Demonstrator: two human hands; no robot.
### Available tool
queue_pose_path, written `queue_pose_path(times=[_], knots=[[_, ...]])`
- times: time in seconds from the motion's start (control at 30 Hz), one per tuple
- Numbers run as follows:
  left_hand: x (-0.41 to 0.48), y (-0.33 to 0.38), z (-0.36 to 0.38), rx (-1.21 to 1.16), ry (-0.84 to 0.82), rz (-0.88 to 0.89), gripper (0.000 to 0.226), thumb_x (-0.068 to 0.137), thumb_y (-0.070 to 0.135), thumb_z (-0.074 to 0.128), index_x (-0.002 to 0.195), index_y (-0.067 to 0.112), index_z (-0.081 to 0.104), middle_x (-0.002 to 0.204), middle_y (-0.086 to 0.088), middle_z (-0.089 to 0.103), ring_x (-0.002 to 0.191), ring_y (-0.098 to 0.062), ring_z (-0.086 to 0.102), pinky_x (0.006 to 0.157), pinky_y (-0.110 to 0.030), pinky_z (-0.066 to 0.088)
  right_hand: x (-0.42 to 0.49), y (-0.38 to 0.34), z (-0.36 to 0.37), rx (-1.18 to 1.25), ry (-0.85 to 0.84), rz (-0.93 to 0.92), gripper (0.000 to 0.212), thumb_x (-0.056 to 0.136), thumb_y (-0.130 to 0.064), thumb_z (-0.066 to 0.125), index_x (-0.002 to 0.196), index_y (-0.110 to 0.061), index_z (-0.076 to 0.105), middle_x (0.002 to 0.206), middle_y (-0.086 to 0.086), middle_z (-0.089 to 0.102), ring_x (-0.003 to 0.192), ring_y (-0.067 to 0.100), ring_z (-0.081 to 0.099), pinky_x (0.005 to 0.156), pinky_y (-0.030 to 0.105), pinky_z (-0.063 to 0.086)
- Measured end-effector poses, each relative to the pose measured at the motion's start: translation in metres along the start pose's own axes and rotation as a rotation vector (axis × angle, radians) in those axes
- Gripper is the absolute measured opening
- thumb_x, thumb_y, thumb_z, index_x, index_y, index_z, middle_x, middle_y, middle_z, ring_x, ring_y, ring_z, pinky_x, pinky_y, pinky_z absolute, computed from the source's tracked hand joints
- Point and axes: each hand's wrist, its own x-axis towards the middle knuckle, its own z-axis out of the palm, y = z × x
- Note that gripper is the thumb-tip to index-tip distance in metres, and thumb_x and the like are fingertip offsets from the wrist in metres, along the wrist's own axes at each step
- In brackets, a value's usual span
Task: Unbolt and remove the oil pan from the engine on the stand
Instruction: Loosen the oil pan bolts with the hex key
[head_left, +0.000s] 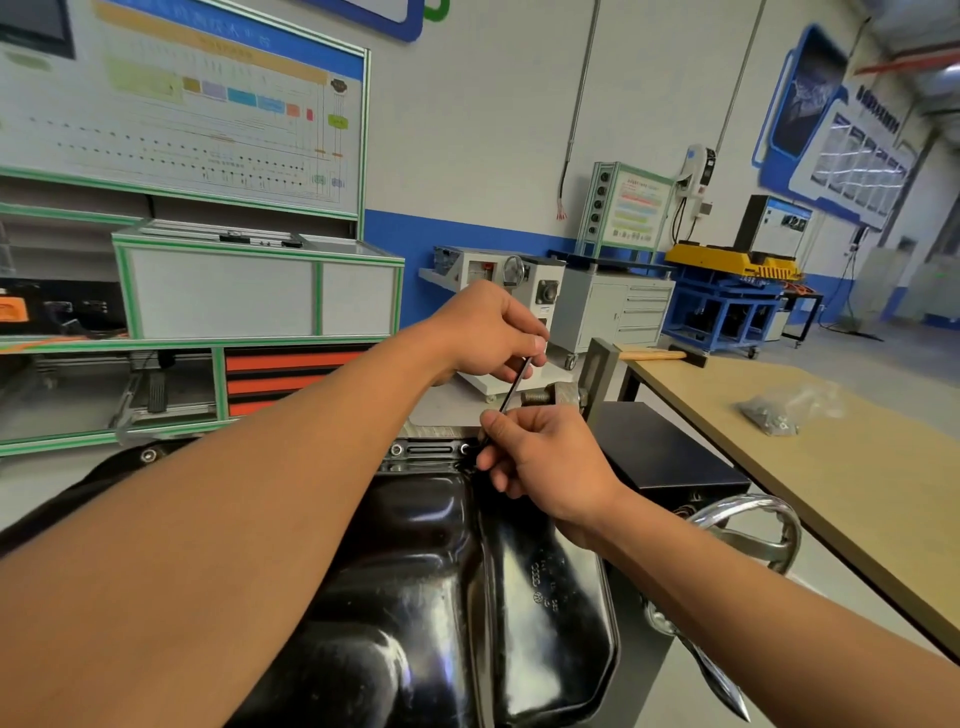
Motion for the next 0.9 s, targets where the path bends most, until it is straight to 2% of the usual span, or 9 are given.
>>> queue_pose_path(times=[0.13,0.27,0.4,0.53,0.77,0.9], knots=[[0.001,-0.002,0.001,0.022,0.005,-0.012,0.009,0.093,0.006,0.066,0.094,0.013,0.072,0.085,-0.006,0.077,0.073,-0.015,0.071,0.056,-0.019,0.054,0.000,0.000,0.002,-0.018,0.019,-0.011,0.038,0.102,-0.025,0.057,0.068,-0.009,0.062,0.065,0.016,0.065,0.049,0.023,0.046,0.044,0.025,0.038],[0.001,-0.003,-0.008,0.011,0.010,-0.044,0.012,0.094,0.005,0.065,0.104,0.006,0.071,0.084,-0.006,0.076,0.068,-0.011,0.071,0.059,-0.021,0.057,-0.002,-0.002,-0.001,-0.063,0.005,-0.032,0.034,0.103,-0.022,0.055,0.076,-0.004,0.064,0.064,0.015,0.065,0.045,0.019,0.050,0.041,0.022,0.040],[0.000,0.001,-0.014,-0.033,-0.017,-0.057,0.011,0.095,0.003,0.063,0.100,0.008,0.070,0.084,-0.007,0.076,0.067,-0.011,0.073,0.058,-0.021,0.056,-0.004,-0.005,-0.001,-0.033,-0.013,-0.041,0.029,0.103,-0.018,0.055,0.081,0.000,0.063,0.060,0.007,0.064,0.040,0.011,0.053,0.039,0.018,0.041],[-0.001,0.003,-0.018,-0.037,-0.009,-0.073,0.012,0.095,0.002,0.062,0.097,0.009,0.071,0.081,-0.006,0.077,0.067,-0.013,0.073,0.056,-0.019,0.055,-0.003,-0.009,0.002,0.003,-0.045,-0.041,0.028,0.101,-0.017,0.058,0.079,-0.001,0.061,0.060,0.007,0.064,0.041,0.010,0.057,0.041,0.018,0.046],[-0.007,-0.002,-0.039,-0.111,0.048,-0.130,0.008,0.094,0.001,0.062,0.094,0.005,0.068,0.075,-0.008,0.076,0.065,-0.015,0.074,0.058,-0.021,0.059,0.006,-0.022,-0.003,-0.314,-0.092,-0.082,0.036,0.102,-0.021,0.057,0.068,-0.009,0.058,0.059,0.006,0.065,0.042,0.015,0.057,0.045,0.025,0.046],[-0.012,0.001,-0.046,-0.128,0.042,-0.149,0.007,0.094,0.001,0.062,0.095,0.004,0.068,0.075,-0.007,0.077,0.069,-0.016,0.075,0.061,-0.022,0.060,0.006,-0.019,-0.003,-0.341,-0.096,-0.115,0.036,0.102,-0.022,0.058,0.068,-0.010,0.060,0.059,0.007,0.065,0.043,0.016,0.058,0.046,0.028,0.048]])
